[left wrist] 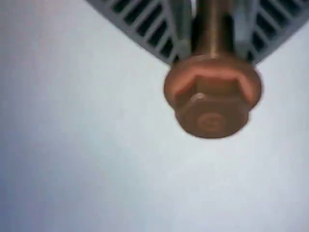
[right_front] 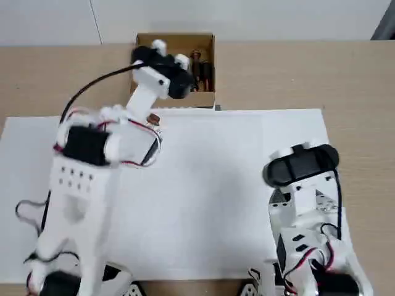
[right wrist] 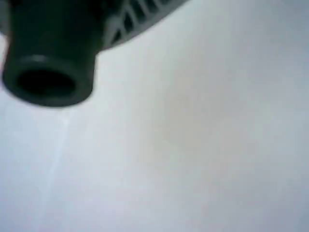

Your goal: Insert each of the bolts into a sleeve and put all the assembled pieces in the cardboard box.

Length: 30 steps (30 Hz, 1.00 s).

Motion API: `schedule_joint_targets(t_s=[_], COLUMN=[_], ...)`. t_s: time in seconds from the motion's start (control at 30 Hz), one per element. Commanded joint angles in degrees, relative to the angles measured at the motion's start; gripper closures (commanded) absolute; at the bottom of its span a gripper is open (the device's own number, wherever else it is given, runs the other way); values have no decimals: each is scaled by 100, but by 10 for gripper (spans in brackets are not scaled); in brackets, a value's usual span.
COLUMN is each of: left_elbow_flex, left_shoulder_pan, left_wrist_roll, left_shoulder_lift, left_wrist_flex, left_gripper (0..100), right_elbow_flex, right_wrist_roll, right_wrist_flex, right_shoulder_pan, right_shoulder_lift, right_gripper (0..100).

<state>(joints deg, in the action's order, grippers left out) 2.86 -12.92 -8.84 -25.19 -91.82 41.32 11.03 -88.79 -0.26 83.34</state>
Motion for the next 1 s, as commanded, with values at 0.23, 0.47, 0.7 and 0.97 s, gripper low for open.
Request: schedule_joint_targets(t_s=[0.23,0.47,0.7,0.97], left_elbow_flex=[3530,5332,6299,7160], left_shoulder_pan=[-26,-62,-62,-70], left_wrist_roll=[1662,2365,3226,4097], left_shoulder_lift=[-3297,-5081,-6488,-7965], left_wrist_flex=[2866,4070,4273,4290], left_gripper=[995,995,995,994], right_elbow_flex=[1749,2813,3508,4299], right_wrist_roll=[-765,-1064,-1354,-1363], right_wrist_flex=[1771,2466,3178,4136], right_shoulder_pan=[-31,-857,-2105,-3284], right_shoulder_lift=[1068,1842,2044,2053], right_gripper=[996,996,996,996])
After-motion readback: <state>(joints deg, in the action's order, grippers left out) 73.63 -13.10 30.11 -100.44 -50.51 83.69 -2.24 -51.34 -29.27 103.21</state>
